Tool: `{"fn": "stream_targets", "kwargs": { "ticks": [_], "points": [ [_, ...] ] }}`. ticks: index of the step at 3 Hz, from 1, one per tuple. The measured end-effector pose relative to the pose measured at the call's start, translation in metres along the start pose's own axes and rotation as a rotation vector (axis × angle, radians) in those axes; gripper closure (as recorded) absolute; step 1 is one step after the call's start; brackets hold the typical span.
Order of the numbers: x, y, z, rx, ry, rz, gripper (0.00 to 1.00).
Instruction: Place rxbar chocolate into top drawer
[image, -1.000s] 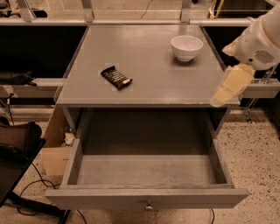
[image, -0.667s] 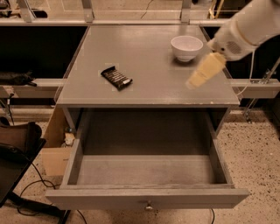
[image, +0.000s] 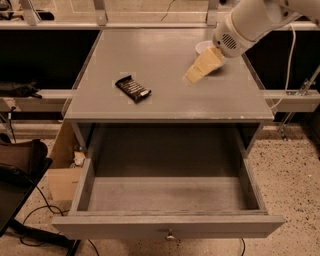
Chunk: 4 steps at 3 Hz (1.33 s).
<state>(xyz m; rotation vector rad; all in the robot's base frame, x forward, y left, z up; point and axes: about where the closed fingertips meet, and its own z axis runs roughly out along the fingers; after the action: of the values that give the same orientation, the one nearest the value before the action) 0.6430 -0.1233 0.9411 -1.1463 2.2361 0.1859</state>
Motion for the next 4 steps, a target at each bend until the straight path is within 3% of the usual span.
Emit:
{"fn": "stream_targets", "kwargs": {
  "ticks": [1,2,4],
  "points": [
    [0.0,0.0,0.0,0.0,0.0,0.001,0.0],
    [-0.014,0.01,0.026,0.003,0.032,-0.028,0.0],
    [-0.051,0.04,0.112,-0.094,0.119,0.0,0.0]
  ]
}}
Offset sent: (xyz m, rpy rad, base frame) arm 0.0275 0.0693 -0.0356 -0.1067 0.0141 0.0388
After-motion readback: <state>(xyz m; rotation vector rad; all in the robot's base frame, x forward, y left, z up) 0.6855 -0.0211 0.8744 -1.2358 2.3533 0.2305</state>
